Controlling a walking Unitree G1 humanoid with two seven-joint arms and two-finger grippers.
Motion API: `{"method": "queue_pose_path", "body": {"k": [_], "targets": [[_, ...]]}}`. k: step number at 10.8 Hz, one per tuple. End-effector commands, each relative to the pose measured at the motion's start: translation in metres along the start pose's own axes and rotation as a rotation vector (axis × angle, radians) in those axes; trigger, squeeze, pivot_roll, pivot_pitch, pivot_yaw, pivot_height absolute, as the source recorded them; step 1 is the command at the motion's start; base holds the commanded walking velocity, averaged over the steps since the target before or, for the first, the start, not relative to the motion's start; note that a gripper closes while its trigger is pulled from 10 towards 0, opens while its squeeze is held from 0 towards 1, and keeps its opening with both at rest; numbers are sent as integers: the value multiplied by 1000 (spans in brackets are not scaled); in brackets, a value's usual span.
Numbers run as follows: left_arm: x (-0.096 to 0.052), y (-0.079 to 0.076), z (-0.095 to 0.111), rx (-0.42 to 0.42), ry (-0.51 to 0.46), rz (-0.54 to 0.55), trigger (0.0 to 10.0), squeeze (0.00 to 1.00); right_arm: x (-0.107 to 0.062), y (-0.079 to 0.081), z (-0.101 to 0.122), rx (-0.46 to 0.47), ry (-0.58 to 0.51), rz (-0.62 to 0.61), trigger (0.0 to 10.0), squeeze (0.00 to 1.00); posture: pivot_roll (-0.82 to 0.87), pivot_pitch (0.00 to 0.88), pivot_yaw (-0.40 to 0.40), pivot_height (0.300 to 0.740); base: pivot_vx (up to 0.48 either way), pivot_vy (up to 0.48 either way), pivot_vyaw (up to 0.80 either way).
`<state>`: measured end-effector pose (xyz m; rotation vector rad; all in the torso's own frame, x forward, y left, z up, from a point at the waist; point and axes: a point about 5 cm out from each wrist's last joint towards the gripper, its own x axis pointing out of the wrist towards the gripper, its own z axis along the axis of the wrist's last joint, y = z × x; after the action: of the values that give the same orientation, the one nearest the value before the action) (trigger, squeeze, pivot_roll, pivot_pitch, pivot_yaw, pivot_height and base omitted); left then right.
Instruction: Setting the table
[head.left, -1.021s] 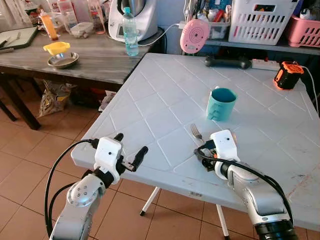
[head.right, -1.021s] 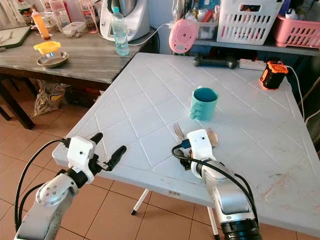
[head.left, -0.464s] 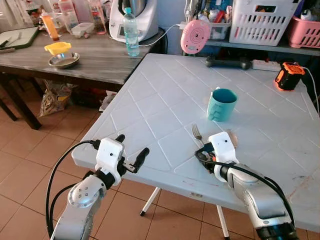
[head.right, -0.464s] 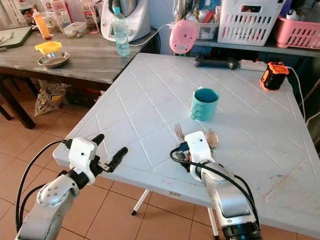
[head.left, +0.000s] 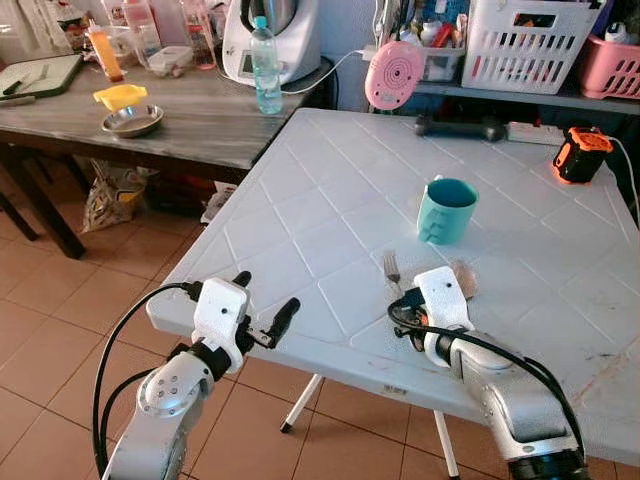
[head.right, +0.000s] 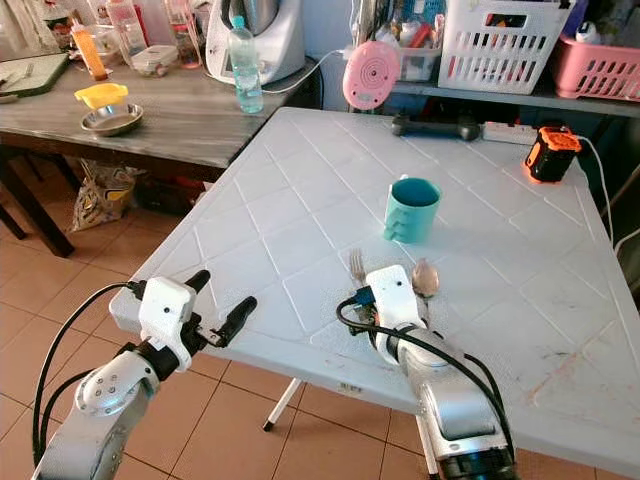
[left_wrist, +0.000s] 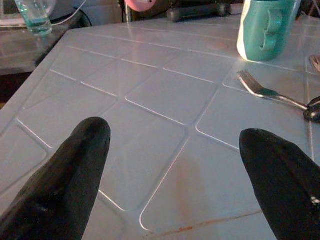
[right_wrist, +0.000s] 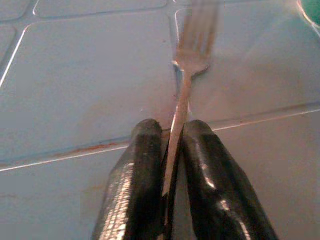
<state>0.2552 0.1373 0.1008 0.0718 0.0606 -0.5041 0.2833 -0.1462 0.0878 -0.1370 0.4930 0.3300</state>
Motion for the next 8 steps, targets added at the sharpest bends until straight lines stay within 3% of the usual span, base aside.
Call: {"method": "queue_pose_path", "body": {"k": [1, 6, 8], "targets": [[0, -1, 2, 9, 0, -14, 10000, 0, 0, -7, -32, 43, 146, -50, 0, 0, 26, 25, 58, 740, 0, 0, 0], [2, -1, 0, 8, 11, -24, 10000, 0, -6, -23, -35, -54, 136, -61, 0, 0, 21, 23, 62, 740, 0, 0, 0], [2, -2, -1, 6, 16, -22, 10000, 0, -5, -23, -34, -73, 126, -56, 0, 0, 24, 23, 60, 740, 0, 0, 0]]}}
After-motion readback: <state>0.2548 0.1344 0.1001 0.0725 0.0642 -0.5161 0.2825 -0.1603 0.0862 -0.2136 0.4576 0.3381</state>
